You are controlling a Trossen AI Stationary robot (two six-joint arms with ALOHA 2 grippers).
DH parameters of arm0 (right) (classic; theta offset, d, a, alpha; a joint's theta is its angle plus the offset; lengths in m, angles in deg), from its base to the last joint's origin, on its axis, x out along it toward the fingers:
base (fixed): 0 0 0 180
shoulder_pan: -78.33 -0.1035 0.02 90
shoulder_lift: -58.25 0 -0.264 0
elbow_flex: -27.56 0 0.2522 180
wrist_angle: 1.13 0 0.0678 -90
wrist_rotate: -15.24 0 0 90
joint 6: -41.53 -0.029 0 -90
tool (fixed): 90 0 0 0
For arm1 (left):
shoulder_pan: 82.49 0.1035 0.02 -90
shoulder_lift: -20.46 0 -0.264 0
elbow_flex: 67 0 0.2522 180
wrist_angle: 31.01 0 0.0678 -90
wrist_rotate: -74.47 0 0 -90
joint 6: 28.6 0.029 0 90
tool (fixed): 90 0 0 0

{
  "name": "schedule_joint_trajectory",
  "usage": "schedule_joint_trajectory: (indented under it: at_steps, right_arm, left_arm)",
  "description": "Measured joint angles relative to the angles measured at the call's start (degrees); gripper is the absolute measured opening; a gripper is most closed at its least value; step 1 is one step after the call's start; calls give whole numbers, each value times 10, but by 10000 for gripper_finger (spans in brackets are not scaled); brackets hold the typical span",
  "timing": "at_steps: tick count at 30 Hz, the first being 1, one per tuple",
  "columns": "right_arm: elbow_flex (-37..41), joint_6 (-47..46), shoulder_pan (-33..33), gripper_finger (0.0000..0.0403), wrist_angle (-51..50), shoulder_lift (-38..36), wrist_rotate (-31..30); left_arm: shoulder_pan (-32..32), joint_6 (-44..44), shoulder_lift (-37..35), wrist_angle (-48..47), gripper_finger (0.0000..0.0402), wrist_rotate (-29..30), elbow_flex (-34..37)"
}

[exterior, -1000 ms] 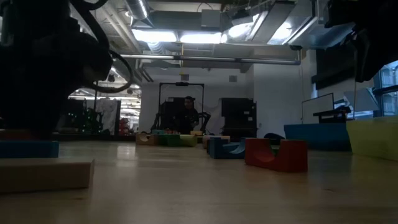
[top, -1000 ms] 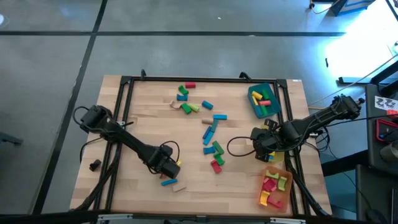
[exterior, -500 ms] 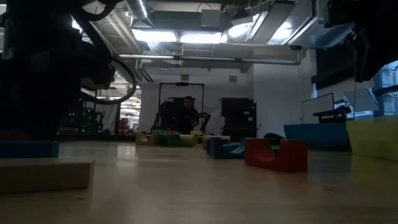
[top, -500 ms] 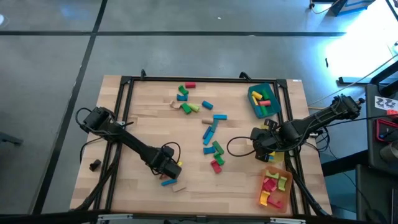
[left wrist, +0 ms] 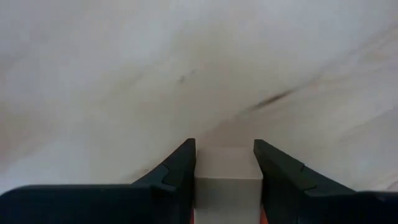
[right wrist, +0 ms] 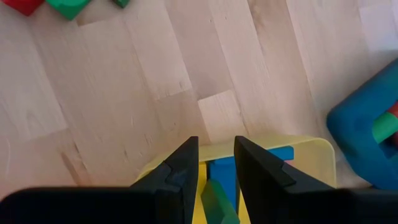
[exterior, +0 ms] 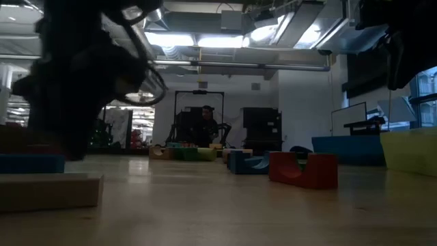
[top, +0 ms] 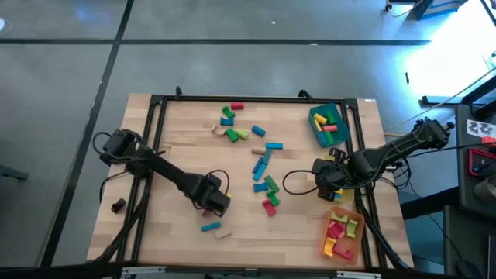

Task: Sort blocks by size
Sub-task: Put the brown arch block into the orange bin

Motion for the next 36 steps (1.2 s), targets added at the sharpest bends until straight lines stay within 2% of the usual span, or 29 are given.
schedule_joint_trajectory:
  at_steps: [5, 9, 12, 16, 19, 24, 30, 36]
  right_arm:
    - [0, 0, 0, 105, 2, 0, 0]
    - [0, 0, 0, 105, 18, 0, 0]
    - [0, 3, 0, 105, 39, 0, 0]
    - [0, 54, 0, 105, 82, 0, 0]
    - [0, 86, 0, 105, 129, 0, -1]
    - [0, 89, 0, 105, 230, 0, -13]
    - [0, 93, 0, 105, 345, 0, -62]
    - [0, 137, 0, 105, 408, 0, -121]
  left_arm:
    - [37, 57, -22, 21, 124, 6, 0]
    - [69, 121, -39, 84, 122, 8, 0]
    - [94, 182, -47, 163, 123, 8, 0]
    - [128, 289, -47, 315, 125, 8, 0]
    - [153, 379, -47, 431, 125, 9, -1]
    - [184, 507, -47, 615, 126, 13, -1]
    - [196, 604, -47, 746, 127, 23, -1]
    - [186, 657, -47, 839, 128, 22, -1]
